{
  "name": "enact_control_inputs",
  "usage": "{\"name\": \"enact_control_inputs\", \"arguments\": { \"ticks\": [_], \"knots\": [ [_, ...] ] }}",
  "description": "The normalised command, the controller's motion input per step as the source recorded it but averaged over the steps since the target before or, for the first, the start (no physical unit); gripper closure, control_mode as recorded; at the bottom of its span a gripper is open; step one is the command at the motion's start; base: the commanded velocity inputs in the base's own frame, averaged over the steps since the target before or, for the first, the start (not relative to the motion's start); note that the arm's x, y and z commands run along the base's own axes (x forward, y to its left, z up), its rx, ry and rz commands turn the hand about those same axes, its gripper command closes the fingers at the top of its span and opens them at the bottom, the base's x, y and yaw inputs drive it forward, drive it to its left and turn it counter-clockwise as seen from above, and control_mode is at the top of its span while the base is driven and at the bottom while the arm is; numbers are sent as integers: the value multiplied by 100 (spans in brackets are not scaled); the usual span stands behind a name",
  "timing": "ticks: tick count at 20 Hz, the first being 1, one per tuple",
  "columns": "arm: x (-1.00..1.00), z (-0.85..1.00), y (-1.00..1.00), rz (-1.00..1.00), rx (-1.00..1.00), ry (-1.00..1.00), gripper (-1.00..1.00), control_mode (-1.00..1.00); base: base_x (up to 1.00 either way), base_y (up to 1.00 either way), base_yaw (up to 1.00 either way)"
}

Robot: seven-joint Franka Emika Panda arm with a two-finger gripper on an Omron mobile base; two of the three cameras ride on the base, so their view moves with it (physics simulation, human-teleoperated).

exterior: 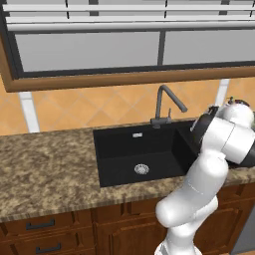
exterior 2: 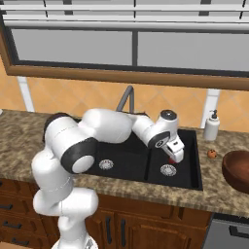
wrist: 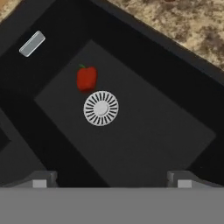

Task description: Pick the bell pepper from the sink and place it in the bowl. Then pick the bowl and place it in the microwave. Then close the microwave door and press the start button.

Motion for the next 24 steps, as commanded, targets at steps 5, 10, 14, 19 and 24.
{"name": "enact_control_inputs", "arguments": {
  "ticks": [5,10,14,19,24],
  "knots": [
    [59,-37,-34,0,1,2,-100,-100,0,0,0],
    [29,-9,-53,0,7,1,-100,-100,0,0,0],
    [35,-12,-26,0,4,0,-100,-100,0,0,0],
    [46,-26,-2,-3,0,0,-100,-100,0,0,0],
    [54,-38,0,-7,0,0,-100,-100,0,0,0]
  ]
}}
